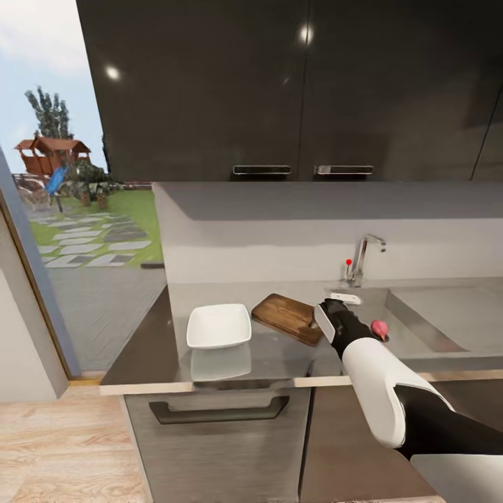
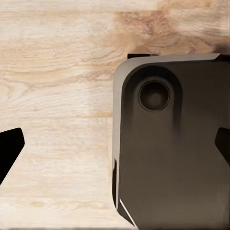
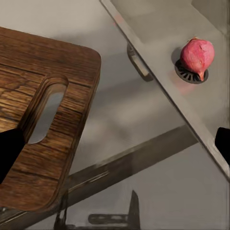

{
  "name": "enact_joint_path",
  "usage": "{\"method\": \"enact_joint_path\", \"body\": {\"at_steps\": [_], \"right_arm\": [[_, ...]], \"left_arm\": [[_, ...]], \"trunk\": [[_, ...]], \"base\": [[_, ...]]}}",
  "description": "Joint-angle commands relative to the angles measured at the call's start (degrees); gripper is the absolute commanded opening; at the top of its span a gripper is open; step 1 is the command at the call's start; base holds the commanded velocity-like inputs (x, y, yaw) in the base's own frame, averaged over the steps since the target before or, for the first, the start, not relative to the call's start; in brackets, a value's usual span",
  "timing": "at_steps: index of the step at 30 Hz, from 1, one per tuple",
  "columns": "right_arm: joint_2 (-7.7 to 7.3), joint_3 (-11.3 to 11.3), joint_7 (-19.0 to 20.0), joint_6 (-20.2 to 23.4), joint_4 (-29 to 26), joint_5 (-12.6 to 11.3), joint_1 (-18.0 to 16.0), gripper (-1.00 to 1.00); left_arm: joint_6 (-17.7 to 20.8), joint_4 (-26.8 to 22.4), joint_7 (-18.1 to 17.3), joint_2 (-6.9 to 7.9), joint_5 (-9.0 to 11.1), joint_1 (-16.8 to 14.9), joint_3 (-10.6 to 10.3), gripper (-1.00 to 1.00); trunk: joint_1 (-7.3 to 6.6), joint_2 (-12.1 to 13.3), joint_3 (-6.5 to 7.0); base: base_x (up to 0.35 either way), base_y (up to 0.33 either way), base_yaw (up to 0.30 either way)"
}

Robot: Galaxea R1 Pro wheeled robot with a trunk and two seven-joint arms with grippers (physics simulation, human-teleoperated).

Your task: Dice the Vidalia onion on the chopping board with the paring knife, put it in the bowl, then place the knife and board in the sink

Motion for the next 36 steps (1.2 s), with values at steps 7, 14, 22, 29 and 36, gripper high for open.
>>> {"method": "enact_joint_path", "body": {"at_steps": [7,14,22,29,36], "right_arm": [[-0.50,-0.24,-0.05,0.34,-0.10,0.17,-0.03,1.00],[-0.58,-0.24,-0.05,0.34,-0.06,0.16,-0.03,1.00],[-0.56,-0.19,-0.05,0.34,-0.03,0.16,-0.03,1.00],[-0.56,-0.15,0.03,0.34,-0.03,0.09,-0.03,1.00],[-0.56,-0.22,0.04,0.34,-0.03,0.08,-0.03,1.00]], "left_arm": [[-0.32,0.11,0.04,0.34,0.06,-0.04,0.04,1.00],[-0.32,0.11,0.04,0.52,0.06,-0.04,0.01,1.00],[-0.32,0.11,0.04,0.53,0.06,-0.04,0.01,1.00],[-0.32,0.15,0.04,0.53,0.06,-0.04,-0.06,1.00],[-0.32,0.19,0.04,0.53,0.06,-0.04,-0.07,1.00]], "trunk": [[-1.54,2.78,0.56],[-3.08,5.59,1.17],[-4.83,8.79,1.87],[-6.37,11.60,2.48],[-7.91,14.41,3.09]], "base": [[0.000,0.000,0.000],[0.000,0.000,0.000],[0.000,0.000,0.000],[0.000,0.000,0.000],[0.000,0.000,0.000]]}}
